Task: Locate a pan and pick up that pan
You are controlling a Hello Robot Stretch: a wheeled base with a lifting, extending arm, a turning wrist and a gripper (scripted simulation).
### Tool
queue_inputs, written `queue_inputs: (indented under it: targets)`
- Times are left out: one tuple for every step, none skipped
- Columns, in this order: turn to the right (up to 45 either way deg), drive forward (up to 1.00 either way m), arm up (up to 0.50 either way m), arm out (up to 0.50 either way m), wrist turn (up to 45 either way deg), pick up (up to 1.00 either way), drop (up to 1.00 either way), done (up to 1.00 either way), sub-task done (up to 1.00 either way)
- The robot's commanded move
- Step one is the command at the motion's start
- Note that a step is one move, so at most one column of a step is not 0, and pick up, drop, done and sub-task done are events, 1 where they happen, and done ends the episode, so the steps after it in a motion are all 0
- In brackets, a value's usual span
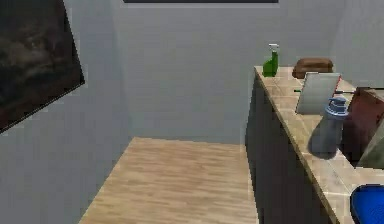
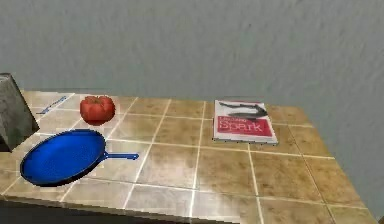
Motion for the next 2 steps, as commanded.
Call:
queue_inputs:
  targets:
    - [-30.0,0.0,0.0,0.0,0.0,0.0,0.0,0.0,0.0]
    - [0.0,0.0,0.5,0.0,0.0,0.0,0.0,0.0,0.0]
